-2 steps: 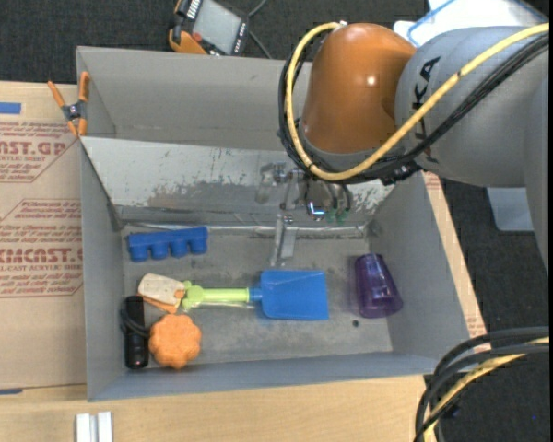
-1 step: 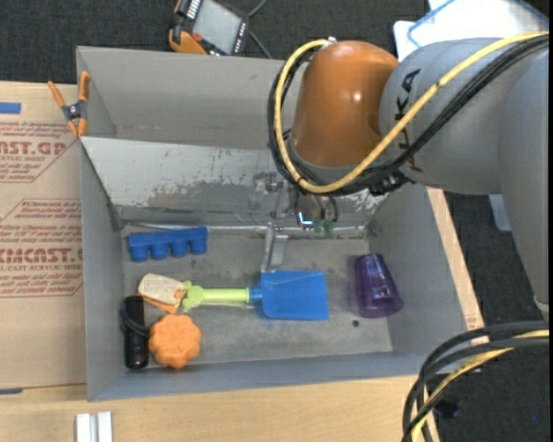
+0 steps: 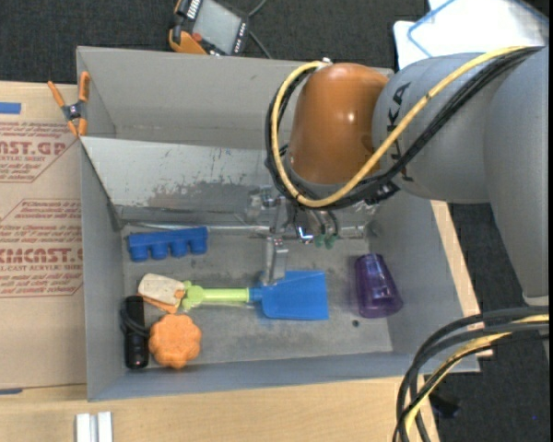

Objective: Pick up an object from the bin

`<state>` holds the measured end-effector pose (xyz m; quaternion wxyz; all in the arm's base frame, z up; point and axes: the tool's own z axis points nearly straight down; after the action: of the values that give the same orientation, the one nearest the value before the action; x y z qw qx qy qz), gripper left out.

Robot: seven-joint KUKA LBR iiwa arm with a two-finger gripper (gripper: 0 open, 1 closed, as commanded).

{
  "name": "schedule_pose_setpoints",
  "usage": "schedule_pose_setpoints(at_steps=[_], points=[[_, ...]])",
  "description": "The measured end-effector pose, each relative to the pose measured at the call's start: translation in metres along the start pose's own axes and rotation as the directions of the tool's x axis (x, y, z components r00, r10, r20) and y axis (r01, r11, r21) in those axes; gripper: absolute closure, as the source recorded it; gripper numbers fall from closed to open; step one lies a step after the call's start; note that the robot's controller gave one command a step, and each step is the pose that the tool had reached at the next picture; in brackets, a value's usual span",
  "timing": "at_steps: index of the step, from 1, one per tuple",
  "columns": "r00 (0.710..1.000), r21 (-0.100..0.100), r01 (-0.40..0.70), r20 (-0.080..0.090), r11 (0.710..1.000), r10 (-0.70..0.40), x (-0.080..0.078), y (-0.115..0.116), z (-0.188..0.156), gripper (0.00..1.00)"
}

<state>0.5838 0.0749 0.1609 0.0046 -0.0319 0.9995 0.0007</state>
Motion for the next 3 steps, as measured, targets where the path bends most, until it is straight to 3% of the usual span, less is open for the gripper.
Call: schedule_pose_setpoints(at_steps=[1,2,3], points=[[1.000,-0.002,-0.018,0.006,1.000,0.018,0.000,-0.009,0.008,0.00],[0.992,-0.002,-0.122,0.005,0.992,0.122,0.016,-0.030,0.052,0.00],[0.992,-0.004,-0.123,0.001,0.992,0.123,0.022,-0.031,-0.052,0.00]])
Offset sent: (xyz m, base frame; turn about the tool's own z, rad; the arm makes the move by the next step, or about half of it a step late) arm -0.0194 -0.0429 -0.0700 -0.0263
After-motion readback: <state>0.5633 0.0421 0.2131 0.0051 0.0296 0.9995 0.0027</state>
